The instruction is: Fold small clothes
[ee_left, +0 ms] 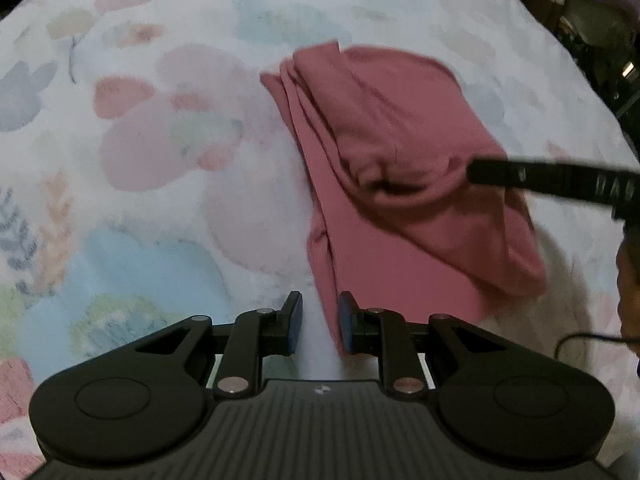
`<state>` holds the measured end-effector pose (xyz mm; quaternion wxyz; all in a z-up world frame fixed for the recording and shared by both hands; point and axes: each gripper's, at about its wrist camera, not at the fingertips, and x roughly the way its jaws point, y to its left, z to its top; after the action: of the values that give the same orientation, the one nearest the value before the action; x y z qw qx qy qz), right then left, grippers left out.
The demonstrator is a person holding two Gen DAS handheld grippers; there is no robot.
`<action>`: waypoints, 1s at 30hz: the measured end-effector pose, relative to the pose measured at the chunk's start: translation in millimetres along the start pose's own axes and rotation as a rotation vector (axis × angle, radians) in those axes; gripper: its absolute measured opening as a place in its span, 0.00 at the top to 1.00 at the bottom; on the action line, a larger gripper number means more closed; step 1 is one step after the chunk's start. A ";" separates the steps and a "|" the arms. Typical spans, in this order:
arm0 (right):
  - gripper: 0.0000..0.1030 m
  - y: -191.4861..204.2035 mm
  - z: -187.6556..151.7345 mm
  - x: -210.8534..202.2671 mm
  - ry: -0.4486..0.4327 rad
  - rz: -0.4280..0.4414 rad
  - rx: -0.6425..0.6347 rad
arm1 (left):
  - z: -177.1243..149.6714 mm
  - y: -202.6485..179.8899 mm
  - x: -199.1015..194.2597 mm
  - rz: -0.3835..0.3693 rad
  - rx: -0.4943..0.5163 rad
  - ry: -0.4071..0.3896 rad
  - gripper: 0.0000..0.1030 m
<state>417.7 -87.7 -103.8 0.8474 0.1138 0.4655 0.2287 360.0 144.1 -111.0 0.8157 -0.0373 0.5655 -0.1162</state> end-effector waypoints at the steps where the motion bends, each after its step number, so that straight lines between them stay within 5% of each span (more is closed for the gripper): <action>1: 0.68 -1.2 0.3 2.3 -0.002 0.031 0.010 | -0.5 0.6 2.4 0.006 0.004 0.006 0.77; 3: 0.94 0.3 1.4 5.1 0.001 0.055 0.014 | 0.0 1.9 1.5 0.007 0.000 0.008 0.77; 5: 0.97 8.8 0.1 -1.1 0.002 0.116 -0.001 | -0.7 5.2 -4.2 -0.009 -0.013 -0.003 0.77; 11: 0.98 58.3 -24.9 -24.2 0.010 0.252 -0.148 | -5.5 19.6 -12.4 -0.018 -0.056 -0.014 0.77; 20: 0.97 68.0 -68.1 48.4 0.156 0.196 -0.122 | -10.1 26.0 -19.1 -0.021 -0.109 -0.012 0.77; 25: 0.82 75.1 -66.4 34.2 0.129 0.197 -0.139 | -5.5 15.3 -22.3 -0.036 -0.091 -0.032 0.77; 30: 0.78 72.6 -66.7 -4.3 0.074 0.166 -0.158 | -0.9 -0.9 -23.4 -0.040 -0.070 -0.043 0.77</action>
<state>339.2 -28.0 -107.2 0.8142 0.0763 0.4660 0.3379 351.2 148.7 -89.9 0.8235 -0.0796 0.5505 -0.1119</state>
